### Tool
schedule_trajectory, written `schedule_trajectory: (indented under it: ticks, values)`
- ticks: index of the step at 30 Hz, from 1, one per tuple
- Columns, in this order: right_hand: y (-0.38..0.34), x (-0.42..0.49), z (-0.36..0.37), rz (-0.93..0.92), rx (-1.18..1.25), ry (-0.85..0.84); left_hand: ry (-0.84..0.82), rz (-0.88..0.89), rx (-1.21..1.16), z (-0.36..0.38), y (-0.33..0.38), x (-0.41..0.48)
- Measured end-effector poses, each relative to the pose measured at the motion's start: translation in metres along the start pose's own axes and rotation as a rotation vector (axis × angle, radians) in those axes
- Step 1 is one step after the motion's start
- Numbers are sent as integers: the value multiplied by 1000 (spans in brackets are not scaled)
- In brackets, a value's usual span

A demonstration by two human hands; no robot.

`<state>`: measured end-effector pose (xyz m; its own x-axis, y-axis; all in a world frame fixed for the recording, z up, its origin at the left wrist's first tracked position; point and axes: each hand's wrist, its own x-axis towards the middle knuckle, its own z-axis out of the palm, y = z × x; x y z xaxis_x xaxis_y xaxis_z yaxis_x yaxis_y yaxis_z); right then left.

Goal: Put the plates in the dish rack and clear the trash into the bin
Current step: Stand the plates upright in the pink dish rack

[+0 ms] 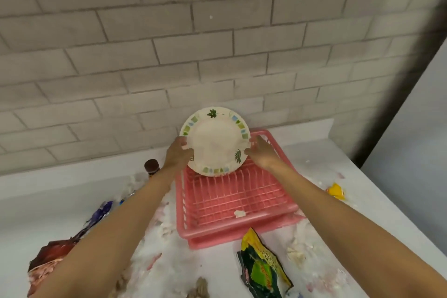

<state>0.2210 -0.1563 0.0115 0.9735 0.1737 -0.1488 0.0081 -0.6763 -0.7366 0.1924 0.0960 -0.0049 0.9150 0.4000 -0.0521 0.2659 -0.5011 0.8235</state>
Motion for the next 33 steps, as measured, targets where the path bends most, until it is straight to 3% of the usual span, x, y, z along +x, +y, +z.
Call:
schedule_trajectory:
  ticks: [8, 13, 23, 29, 31, 33]
  values:
    - [1, 45, -10, 22, 69, 68, 191, 83, 70, -1, 18, 41]
    - [-1, 67, -6, 82, 106, 77, 61, -19, 32, 2, 1, 59]
    - [11, 78, 6, 92, 179, 62, 117, 143, 4, 1, -12, 54]
    - [-1, 60, 11, 19, 37, 160, 138, 149, -15, 5, -8, 48]
    - [-4, 43, 21, -30, -151, -19, 142, 119, -20, 7, -8, 49]
    - [-2, 17, 38, -61, -392, -341, 116, 102, -27, 8, -7, 51]
